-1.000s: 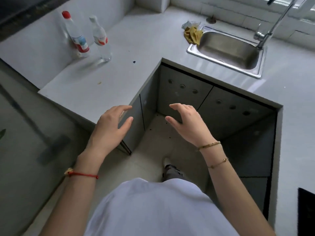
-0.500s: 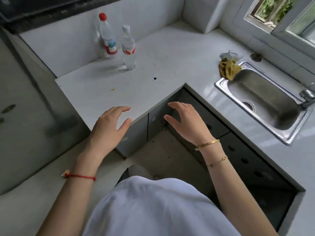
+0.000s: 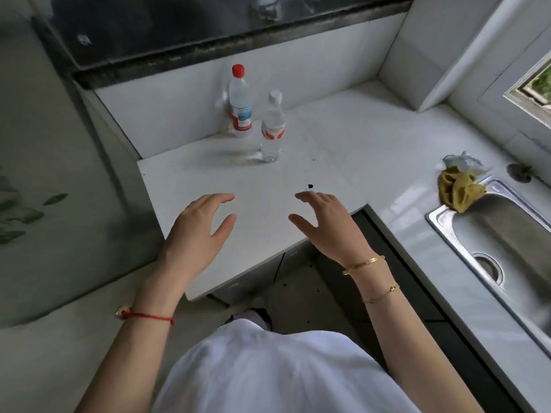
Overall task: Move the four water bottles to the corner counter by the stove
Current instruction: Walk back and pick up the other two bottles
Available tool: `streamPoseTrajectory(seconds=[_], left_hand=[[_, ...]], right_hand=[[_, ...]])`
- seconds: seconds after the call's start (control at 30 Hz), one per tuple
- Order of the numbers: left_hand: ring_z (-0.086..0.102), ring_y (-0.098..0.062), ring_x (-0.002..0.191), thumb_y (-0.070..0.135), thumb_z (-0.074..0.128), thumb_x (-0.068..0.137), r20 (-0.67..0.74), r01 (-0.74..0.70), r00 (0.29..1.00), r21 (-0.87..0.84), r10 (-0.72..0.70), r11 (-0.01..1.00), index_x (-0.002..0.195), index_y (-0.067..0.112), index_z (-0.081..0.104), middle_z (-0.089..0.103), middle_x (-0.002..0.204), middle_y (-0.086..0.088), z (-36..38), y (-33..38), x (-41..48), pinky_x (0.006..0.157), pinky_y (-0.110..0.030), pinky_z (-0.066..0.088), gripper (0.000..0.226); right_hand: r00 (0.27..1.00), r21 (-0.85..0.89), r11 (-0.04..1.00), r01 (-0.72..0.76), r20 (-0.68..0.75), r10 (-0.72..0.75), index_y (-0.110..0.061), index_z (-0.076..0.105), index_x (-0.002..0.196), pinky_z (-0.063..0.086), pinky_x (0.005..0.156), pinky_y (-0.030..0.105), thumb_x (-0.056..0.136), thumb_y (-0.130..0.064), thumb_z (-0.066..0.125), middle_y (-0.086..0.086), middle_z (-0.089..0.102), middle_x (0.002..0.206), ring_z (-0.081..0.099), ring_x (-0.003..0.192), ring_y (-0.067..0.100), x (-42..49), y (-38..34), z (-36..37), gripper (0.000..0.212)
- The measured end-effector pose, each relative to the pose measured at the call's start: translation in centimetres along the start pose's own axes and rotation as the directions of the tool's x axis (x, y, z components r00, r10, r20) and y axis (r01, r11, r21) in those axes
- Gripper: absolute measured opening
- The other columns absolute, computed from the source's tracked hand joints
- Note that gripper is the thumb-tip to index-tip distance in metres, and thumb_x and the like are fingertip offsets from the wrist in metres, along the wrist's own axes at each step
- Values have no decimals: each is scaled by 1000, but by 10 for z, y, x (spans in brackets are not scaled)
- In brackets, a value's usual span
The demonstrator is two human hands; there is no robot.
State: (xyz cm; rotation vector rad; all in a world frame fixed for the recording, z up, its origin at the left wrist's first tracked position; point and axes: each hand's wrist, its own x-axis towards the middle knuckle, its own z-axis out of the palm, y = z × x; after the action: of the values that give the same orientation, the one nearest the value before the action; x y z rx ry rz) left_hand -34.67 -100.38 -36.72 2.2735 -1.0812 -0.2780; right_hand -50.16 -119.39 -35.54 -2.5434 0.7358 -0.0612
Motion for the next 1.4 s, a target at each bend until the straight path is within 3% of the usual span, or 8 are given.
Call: streamPoseTrajectory(seconds=[0.53, 0.87, 0.93, 1.1, 1.2, 1.4], left_hand=[[55, -16, 119, 29, 54, 95, -75, 14, 997, -2, -14, 1000, 129, 19, 56, 60, 130, 2, -18, -26, 121, 98, -23, 39, 36], [57, -21, 118, 23, 58, 93, -180, 4, 984, -17, -7, 1000, 132, 17, 50, 59, 131, -5, -27, -25, 228, 97, -34, 49, 40], [56, -24, 121, 21, 59, 92, -178, 21, 984, -18, -24, 1000, 133, 17, 48, 58, 134, -7, -24, -24, 250, 100, -40, 49, 43], [57, -27, 118, 19, 59, 92, -204, 86, 975, 9, -82, 996, 132, 17, 47, 58, 132, -8, -11, -28, 307, 94, -34, 48, 41], [55, -29, 122, 20, 60, 92, -211, 99, 973, 20, -92, 995, 134, 15, 45, 55, 136, -10, -1, -32, 338, 97, -38, 49, 46], [51, -27, 127, 24, 63, 91, -197, 127, 974, 50, -115, 991, 136, 16, 44, 53, 139, -9, 13, -37, 380, 99, -40, 49, 49]], right_hand=[[994, -14, 997, 81, -77, -82, -18, 48, 133, 44, 101, 39, 92, -44, 52, 4, 60, 128, 51, 122, 25, 133, -5, -24, 49], [982, 25, 994, 107, -161, -101, -14, 47, 133, 43, 97, 36, 92, -38, 54, 9, 56, 132, 51, 120, 29, 233, 2, -44, 48], [983, 23, 994, 105, -156, -101, -14, 45, 134, 44, 97, 36, 93, -38, 54, 9, 54, 135, 51, 121, 29, 251, 3, -46, 48], [991, 28, 996, 79, -108, -76, -12, 43, 136, 45, 100, 39, 93, -37, 53, 12, 53, 136, 50, 122, 31, 288, 6, -41, 51], [995, 35, 998, 51, -82, -47, -11, 41, 135, 47, 99, 41, 92, -36, 55, 13, 54, 134, 51, 120, 31, 302, 7, -34, 52], [999, 58, 998, -1, -53, 4, -7, 49, 116, 49, 80, 38, 87, -33, 61, 14, 61, 115, 55, 103, 32, 318, 14, -20, 40]])
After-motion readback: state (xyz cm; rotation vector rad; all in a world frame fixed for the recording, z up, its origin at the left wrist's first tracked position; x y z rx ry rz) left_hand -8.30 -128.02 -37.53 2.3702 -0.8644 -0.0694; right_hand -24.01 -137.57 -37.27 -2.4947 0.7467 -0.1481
